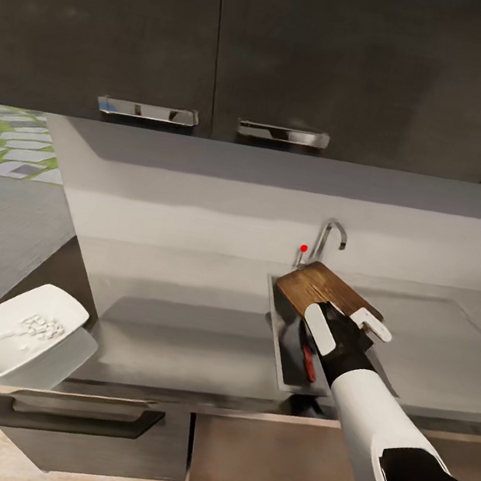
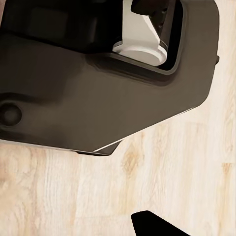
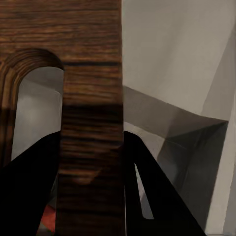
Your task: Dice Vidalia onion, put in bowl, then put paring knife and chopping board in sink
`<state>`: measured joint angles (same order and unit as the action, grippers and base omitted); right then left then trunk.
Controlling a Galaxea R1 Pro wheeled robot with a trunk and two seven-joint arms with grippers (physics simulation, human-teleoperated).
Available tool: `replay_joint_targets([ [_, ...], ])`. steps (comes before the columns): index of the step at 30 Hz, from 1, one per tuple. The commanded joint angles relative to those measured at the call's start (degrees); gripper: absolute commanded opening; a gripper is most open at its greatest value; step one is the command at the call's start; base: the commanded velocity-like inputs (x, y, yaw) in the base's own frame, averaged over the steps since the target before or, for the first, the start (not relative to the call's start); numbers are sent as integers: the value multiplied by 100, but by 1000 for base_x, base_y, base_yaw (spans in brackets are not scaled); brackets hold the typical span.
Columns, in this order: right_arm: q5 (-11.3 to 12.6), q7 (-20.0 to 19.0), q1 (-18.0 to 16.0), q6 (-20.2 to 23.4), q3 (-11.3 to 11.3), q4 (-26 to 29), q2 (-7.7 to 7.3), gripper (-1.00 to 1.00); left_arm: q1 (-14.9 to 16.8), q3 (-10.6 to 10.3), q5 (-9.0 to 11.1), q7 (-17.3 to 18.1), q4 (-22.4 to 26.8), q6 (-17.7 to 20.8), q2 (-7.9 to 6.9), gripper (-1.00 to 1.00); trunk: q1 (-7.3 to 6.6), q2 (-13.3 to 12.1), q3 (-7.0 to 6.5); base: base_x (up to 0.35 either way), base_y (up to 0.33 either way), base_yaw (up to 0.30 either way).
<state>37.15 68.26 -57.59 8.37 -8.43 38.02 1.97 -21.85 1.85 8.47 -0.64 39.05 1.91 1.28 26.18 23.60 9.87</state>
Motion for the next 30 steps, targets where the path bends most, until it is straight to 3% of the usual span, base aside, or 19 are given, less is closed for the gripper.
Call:
replay_joint_targets([
  [1, 12, 36, -7, 55, -27, -22, -4, -100, -3, 8, 49, -7, 12, 20, 5, 100, 4, 12, 10, 32, 20, 0],
  [3, 15, 38, -7, 34, -23, -71, -2, -100, -3, 8, 49, -7, 3, 20, 9, 100, 4, 12, 10, 12, 8, 0],
  [4, 130, 67, -7, -21, -14, -86, 8, -100, -3, 8, 49, -7, 0, 20, 11, 100, 4, 12, 10, 3, 2, 0],
  [5, 270, 107, -7, -58, 4, -92, 13, -100, -3, 8, 49, -8, -1, 20, 12, 100, 4, 12, 10, 2, 1, 0],
  [7, 896, 350, -7, -250, 58, -100, 2, -100, -5, 8, 49, -9, 2, 20, 12, 100, 4, 12, 10, 0, 0, 0],
  [9, 1118, 470, -7, -445, 66, -107, -2, -100, -4, 8, 49, -9, -3, 20, 12, 100, 4, 12, 10, 0, 0, 0],
  [15, 1226, 513, -7, -910, 68, -569, 46, -100, -4, 2, 49, -6, 7, 14, 79, 100, 4, 12, 10, 117, 0, 0],
  [25, 1268, 495, -4, -1182, 78, -927, 15, -100, -3, 1, 49, -6, -3, 19, 83, 100, 4, 12, 10, 258, 0, 0],
  [30, 1626, 383, -1, -1255, 86, -1227, -16, -100, -4, 5, 49, -6, 2, 19, 89, 100, 4, 12, 10, 16, 0, 0],
])
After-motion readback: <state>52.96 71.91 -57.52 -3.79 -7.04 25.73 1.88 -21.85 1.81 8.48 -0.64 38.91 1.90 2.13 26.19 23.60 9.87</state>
